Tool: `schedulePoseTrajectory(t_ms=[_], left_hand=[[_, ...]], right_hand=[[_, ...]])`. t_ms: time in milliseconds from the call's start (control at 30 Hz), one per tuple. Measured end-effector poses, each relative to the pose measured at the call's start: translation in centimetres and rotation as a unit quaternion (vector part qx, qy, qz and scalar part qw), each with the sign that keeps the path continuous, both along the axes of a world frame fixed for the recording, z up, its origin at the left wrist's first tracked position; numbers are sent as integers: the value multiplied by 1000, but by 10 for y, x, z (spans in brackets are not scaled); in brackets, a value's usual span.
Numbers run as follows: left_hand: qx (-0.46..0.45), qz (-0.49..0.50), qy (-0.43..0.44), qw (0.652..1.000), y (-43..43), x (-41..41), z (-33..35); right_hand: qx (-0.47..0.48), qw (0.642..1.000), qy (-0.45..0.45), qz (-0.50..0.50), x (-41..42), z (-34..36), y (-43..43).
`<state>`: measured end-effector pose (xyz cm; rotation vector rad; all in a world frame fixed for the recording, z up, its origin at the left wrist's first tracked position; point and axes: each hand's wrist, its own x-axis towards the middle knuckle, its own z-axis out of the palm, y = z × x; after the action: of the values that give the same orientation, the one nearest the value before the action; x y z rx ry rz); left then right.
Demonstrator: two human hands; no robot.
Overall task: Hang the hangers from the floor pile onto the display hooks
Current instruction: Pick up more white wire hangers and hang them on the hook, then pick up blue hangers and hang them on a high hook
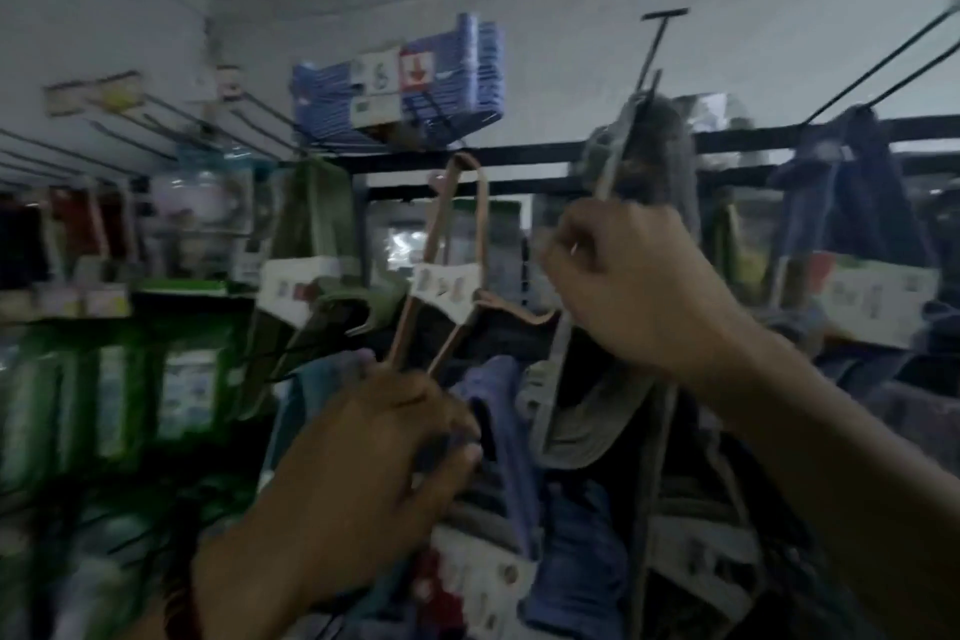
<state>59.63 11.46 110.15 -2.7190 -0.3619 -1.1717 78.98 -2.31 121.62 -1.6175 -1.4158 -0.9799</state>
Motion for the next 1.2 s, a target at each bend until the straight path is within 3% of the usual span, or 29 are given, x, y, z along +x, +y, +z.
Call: schedulePoseTrajectory(t_ms=[133, 200, 300, 433, 600, 867, 967, 1067, 1200], left_hand=[[-104, 84, 72, 988, 17, -109, -75], [-161, 144, 130, 968, 31, -171, -118], [-235, 231, 190, 925, 43, -270, -189], [-323, 311, 251, 858, 37, -395, -287], [-451, 328, 284, 780, 12, -516, -390], [-622, 403, 203, 640, 38, -615, -508], [-670, 396, 192, 598, 77, -627, -555], [-697, 398, 174, 570, 128, -637, -614], [-706, 388, 168, 568, 198, -638, -723]], right_hand=[[-118, 987, 19, 111, -98, -94, 59], [-216, 961, 46, 166, -156, -148, 94], [-343, 911, 55, 224, -248, -233, 141], [-499, 815, 82, 283, -368, -350, 183], [-601, 720, 111, 330, -475, -484, 195], [-724, 622, 129, 270, -539, -660, 250], [-739, 608, 139, 255, -562, -720, 292], [-765, 567, 179, 246, -585, -790, 344], [-814, 500, 204, 211, -607, -908, 408]])
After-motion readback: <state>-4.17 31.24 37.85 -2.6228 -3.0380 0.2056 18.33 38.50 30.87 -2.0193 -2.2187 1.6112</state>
